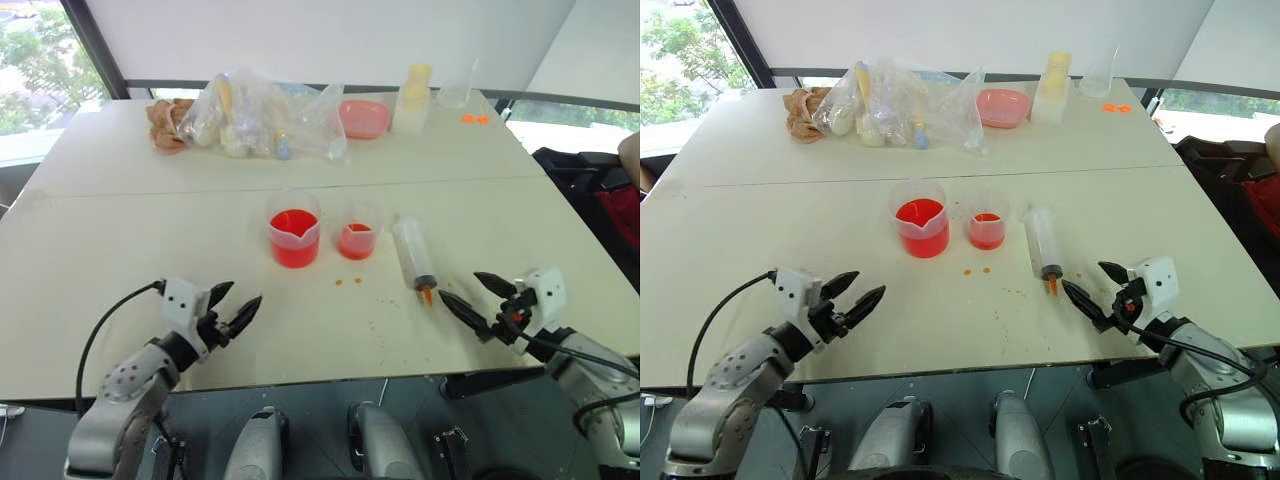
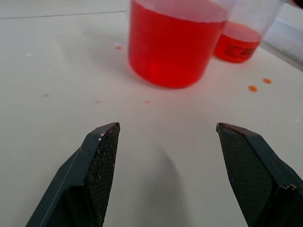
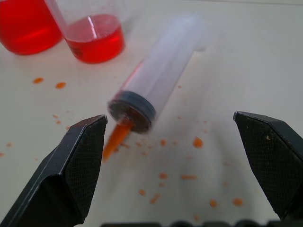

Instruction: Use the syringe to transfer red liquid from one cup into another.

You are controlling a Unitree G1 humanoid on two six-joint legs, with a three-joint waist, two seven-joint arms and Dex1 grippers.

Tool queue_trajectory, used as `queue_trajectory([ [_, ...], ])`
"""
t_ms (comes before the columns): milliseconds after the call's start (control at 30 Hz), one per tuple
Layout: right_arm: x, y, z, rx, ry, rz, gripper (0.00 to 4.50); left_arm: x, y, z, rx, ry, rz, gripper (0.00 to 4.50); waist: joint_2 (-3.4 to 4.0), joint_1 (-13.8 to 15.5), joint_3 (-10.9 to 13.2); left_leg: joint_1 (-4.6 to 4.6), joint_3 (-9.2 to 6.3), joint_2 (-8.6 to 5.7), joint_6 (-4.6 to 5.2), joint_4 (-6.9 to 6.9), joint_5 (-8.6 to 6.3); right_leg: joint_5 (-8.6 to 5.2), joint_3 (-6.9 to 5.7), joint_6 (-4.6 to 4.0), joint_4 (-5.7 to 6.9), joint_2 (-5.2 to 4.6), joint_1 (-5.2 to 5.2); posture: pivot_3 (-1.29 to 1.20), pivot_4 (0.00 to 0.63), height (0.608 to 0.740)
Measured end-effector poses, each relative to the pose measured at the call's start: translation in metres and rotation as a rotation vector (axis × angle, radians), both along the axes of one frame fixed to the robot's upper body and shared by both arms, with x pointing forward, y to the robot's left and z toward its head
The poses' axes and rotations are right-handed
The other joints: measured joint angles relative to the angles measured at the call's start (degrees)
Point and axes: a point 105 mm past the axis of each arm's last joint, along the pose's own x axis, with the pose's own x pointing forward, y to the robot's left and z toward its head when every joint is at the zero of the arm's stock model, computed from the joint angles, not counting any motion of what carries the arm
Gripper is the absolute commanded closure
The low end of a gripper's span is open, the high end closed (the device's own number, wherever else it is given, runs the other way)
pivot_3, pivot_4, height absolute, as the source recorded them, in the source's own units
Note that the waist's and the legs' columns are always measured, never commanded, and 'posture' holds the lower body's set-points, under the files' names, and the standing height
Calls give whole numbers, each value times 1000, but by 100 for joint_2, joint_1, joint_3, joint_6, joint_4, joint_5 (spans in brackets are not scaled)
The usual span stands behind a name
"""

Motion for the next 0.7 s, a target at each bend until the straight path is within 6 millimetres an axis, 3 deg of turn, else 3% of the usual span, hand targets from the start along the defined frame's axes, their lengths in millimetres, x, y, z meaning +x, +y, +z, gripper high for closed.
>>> queue_trajectory([
  [200,1,5,-1,31,-3,-18,41,9,1,9,2,-38,7,1079,0,15,0,-2,-1,-2,0,2,0,0,-1,0,-1,-2,0,0,150,740],
  [700,1,13,2,44,-26,-42,41,18,1,1,-32,-15,38,1079,-1,11,-1,-4,0,-4,0,0,0,1,-1,0,-2,-4,0,0,150,740],
])
